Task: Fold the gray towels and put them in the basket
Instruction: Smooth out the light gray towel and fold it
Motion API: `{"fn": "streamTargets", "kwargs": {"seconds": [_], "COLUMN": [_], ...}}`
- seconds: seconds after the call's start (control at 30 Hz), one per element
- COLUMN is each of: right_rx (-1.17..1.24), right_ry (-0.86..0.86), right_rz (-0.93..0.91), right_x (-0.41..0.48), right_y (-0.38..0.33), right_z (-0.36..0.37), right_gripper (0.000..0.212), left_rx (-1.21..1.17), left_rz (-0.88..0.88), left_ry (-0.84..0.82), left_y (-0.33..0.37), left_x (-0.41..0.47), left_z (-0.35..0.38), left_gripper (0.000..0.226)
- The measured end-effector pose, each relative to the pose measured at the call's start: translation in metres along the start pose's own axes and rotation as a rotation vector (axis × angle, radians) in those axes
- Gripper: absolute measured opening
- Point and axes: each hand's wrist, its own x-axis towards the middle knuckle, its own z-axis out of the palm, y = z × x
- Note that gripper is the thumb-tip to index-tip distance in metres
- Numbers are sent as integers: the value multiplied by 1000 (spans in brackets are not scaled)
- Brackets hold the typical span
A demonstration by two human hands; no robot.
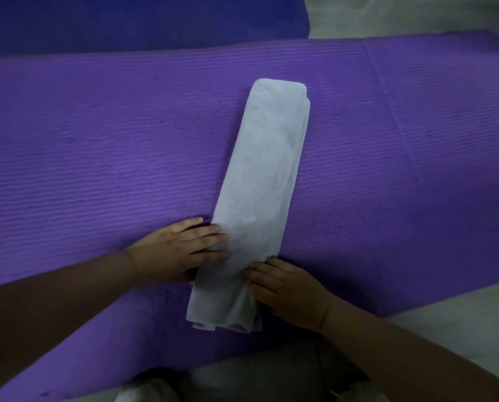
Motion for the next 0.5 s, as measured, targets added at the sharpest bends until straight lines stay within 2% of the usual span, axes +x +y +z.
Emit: {"fn": "streamTargets", "kwargs": {"seconds": [0.07, 0.13, 0.17, 0.23, 0.27, 0.3, 0.37, 0.43, 0.5], "right_rx": [48, 141, 229, 527, 702, 872, 974, 985, 1016], "right_ry": [115, 250, 285, 348, 391, 437, 546, 611, 670], "right_rz": [106, 235, 327, 570, 656, 704, 843, 995, 1093], "right_x": [5, 8, 8, 11, 12, 13, 20, 31, 44], "right_y": [-2, -3, -4, -6, -7, -7, 2, 17, 32], "right_z": [-3, -3, -4, -19, -23, -28, -36, -42, -51], "right_gripper": [31, 24, 25, 42, 41, 30, 9, 21, 33], "left_rx": [-5, -15, -43, -148, -237, -361, -720, -1084, -1289], "left_rz": [-2, -20, -46, -152, -230, -315, -505, -706, -914], "left_ry": [4, 60, 91, 104, 125, 185, 344, 369, 374], "left_y": [3, 5, 7, 11, 13, 15, 18, 15, 8], "left_x": [0, -1, -2, 0, 3, 8, 21, 35, 48], "left_z": [-4, -5, -4, -4, -3, -4, -12, -26, -36], "left_gripper": [76, 67, 60, 57, 56, 53, 54, 56, 53]}}
